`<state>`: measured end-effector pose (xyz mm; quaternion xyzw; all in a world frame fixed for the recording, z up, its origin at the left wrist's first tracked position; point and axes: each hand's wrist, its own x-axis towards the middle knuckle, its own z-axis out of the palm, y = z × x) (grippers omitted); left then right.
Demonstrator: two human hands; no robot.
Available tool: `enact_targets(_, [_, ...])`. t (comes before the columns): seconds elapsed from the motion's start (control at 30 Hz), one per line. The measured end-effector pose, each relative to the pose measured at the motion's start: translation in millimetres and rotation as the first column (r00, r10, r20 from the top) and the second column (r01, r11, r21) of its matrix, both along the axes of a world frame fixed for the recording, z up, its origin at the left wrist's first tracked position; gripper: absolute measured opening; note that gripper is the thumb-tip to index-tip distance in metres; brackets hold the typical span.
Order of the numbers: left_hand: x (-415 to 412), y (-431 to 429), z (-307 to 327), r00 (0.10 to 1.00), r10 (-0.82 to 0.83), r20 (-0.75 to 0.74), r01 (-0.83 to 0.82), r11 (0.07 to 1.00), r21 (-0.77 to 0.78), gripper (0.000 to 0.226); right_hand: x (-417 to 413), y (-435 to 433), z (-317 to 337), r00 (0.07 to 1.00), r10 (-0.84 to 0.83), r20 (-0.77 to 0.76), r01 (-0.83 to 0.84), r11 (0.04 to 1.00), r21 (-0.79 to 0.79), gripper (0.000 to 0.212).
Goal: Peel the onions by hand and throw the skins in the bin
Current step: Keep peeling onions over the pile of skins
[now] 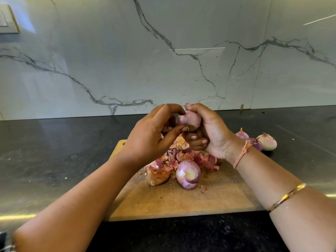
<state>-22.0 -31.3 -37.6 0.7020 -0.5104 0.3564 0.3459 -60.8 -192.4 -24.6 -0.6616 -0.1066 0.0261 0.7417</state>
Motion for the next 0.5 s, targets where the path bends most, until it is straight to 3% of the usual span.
enact_targets(0.13, [1.6,0.0,0.3,0.988,0.028,0.151,-0.036,0.998,0.048,0.026,-0.4,1.7,0.7,0.999,0.032,0.017,-0.032,0.999,0.005,0.048])
enact_targets(0.27, [3.7,0.0,1.3,0.964,0.033,0.264,-0.059,0.994,0.091,0.025,-3.8,3.7,1.3,0.999,0.005,0.035,-0.005,1.0,-0.01,0.062])
enact_targets(0.5, [5.9,-0.7,0.2,0.948,0.055,0.312,-0.098,0.987,0.124,0.022,-7.0,5.0,3.1,1.0,-0.015,-0.004,0.014,0.997,-0.072,0.071])
